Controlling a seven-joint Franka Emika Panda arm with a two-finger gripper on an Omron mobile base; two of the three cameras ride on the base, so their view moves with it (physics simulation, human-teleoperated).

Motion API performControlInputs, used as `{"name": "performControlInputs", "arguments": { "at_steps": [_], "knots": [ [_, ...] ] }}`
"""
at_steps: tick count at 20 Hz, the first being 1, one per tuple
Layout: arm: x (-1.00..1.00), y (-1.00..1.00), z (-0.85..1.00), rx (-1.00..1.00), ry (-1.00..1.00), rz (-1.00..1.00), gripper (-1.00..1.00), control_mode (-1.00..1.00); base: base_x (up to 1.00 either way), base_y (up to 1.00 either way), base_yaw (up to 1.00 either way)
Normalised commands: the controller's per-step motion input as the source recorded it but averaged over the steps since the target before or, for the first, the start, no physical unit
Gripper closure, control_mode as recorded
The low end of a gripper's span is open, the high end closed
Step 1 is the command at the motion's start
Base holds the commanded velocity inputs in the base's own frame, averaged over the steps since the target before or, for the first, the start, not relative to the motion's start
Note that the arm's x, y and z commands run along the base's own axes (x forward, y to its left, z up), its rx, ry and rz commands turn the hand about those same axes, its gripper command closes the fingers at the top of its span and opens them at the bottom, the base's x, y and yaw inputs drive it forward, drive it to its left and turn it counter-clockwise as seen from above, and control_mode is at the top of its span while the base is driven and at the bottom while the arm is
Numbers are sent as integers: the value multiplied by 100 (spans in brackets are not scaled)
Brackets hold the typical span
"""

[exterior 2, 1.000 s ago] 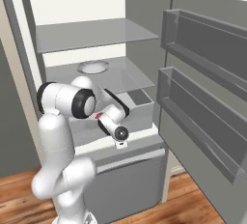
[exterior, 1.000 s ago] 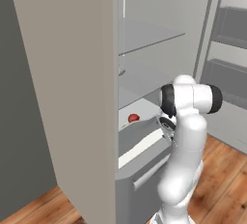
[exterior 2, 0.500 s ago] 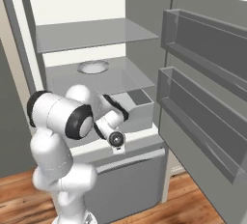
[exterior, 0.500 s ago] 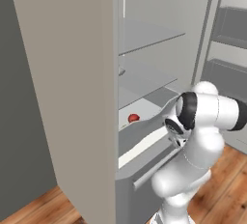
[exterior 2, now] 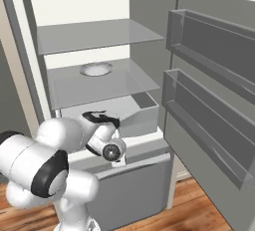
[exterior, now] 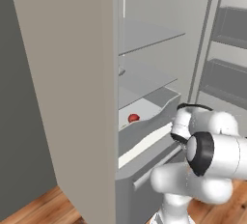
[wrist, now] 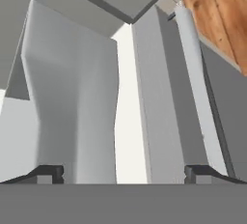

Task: Place the onion and lemon inside the fridge drawer. Close the drawer after placing the vegetables.

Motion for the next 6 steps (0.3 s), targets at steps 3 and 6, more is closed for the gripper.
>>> {"name": "performControlInputs", "arguments": {
  "at_steps": [3,6],
  "knots": [
    [-45,-39,65,0,4,-2,-100,-100,0,0,0],
    [-41,-48,75,0,6,-2,-100,-100,0,0,0]
  ]
}}
